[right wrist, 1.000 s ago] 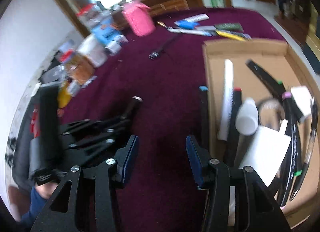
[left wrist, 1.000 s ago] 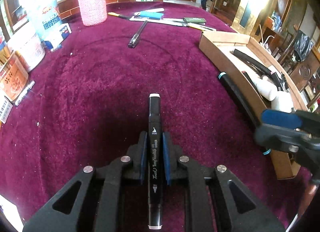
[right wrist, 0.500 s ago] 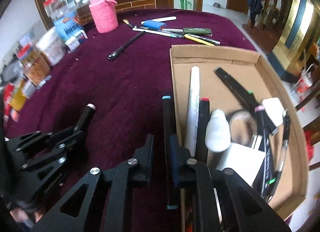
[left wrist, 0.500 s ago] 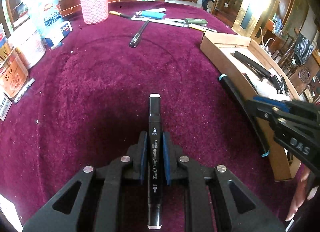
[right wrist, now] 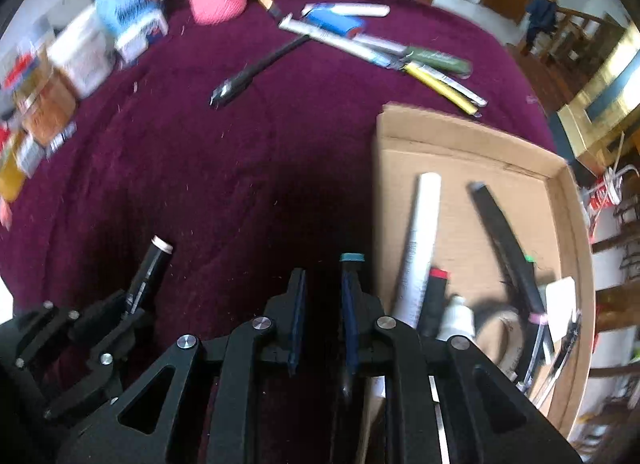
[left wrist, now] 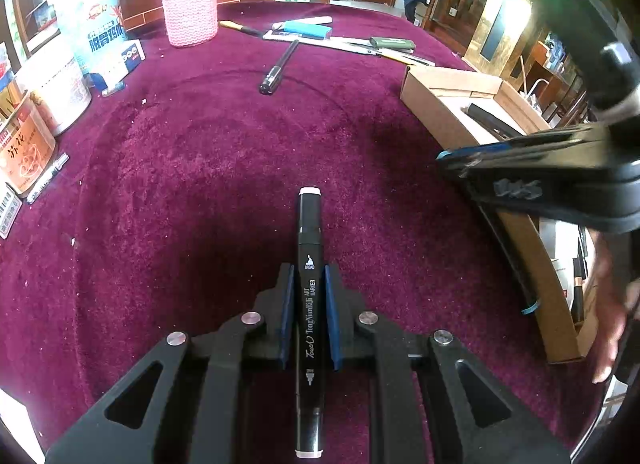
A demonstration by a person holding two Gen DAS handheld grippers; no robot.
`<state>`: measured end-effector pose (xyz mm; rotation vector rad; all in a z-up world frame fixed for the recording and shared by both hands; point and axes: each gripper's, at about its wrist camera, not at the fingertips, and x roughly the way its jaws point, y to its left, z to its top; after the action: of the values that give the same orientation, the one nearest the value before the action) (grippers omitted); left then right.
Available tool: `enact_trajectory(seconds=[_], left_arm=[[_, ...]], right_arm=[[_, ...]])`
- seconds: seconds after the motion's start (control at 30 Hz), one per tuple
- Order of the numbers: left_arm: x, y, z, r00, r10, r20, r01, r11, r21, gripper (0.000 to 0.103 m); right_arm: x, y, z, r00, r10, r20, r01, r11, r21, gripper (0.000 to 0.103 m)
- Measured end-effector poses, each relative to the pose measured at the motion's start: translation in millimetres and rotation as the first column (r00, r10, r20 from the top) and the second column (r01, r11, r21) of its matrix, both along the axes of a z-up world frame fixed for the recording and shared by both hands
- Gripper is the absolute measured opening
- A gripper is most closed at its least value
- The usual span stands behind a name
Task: Organize rigid objects
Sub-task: 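Grasp the blue-ended black marker on the table with the right tool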
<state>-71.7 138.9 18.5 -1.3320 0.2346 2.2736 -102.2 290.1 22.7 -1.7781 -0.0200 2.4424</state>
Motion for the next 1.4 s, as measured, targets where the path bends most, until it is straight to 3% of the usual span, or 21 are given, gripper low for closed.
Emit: enact_trajectory(seconds=[0.1, 0.27, 0.43, 0.57, 0.63, 0.73, 0.87, 1.07, 1.2, 1.23, 1.33, 1.4], left_arm=[[-0.4, 0.0, -0.5, 1.000, -0.001, 0.001, 0.001, 1.000, 0.001, 0.012], [-1.3, 0.3, -1.5, 1.000, -0.001, 0.001, 0.001, 1.000, 0.000, 0.012], [-1.3, 0.3, -1.4, 1.000, 0.000, 0.001, 0.000, 1.000, 0.000, 0.012], [-1.9, -0.3, -1.0, 1.000, 0.000, 0.001, 0.000, 1.000, 0.001, 0.012], [-1.7, -0.3, -1.0, 1.000, -0.001, 0.001, 0.001, 1.000, 0.000, 0.012], [-2.1, -0.4, -1.1, 1.000, -0.002, 0.000, 0.002, 1.000, -0.001, 0.012], [-2.1, -0.2, -1.0, 1.000, -0.003, -0.002, 0.003, 1.000, -0.001, 0.012], [-1.4, -1.0, -1.2, 1.000, -0.013, 0.003, 0.013, 1.000, 0.003, 0.012], [-1.3, -2.3, -1.2, 1.000, -0.018, 0.009, 0.017, 1.000, 0.005, 0.012], [-1.5, -2.3, -1.2, 1.000, -0.018, 0.008, 0.018, 1.000, 0.004, 0.012], [-0.4, -1.6, -1.3, 1.000, -0.023, 0.000, 0.023, 1.000, -0.003, 0.012], [0.8, -0.6, -1.2, 1.000, -0.027, -0.007, 0.027, 1.000, -0.009, 0.012]], right_arm=[[-11.9, -12.2, -4.7, 1.000, 0.022, 0.005, -0.022, 0.990, 0.143, 0.015], [-24.1, -16.4, -13.6, 0.999, 0.024, 0.036, -0.030, 0.979, 0.203, 0.015], [-30.3, 0.3, -8.3, 0.999, -0.040, 0.029, 0.037, 0.992, 0.117, 0.015], [-23.0, 17.8, -4.4, 0.994, -0.094, 0.054, 0.097, 0.994, -0.057, 0.016], [-14.6, 19.0, -3.3, 0.992, -0.095, 0.078, 0.104, 0.987, -0.123, 0.025], [1.9, 7.8, -0.7, 0.994, -0.032, 0.105, 0.051, 0.982, -0.184, 0.045], [29.9, -12.4, 5.1, 0.991, 0.076, 0.110, -0.056, 0.983, -0.174, 0.046], [63.8, -10.6, 16.6, 0.986, 0.132, 0.099, -0.109, 0.972, -0.208, 0.046], [88.2, -13.5, 27.5, 0.975, 0.208, 0.084, -0.165, 0.918, -0.360, 0.047], [95.0, -15.1, 28.1, 0.970, 0.230, 0.084, -0.185, 0.913, -0.364, 0.047], [110.9, -19.1, 34.5, 0.971, 0.230, 0.068, -0.210, 0.952, -0.223, 0.047], [118.6, -24.0, 34.8, 0.958, 0.273, 0.085, -0.250, 0.944, -0.217, 0.047]])
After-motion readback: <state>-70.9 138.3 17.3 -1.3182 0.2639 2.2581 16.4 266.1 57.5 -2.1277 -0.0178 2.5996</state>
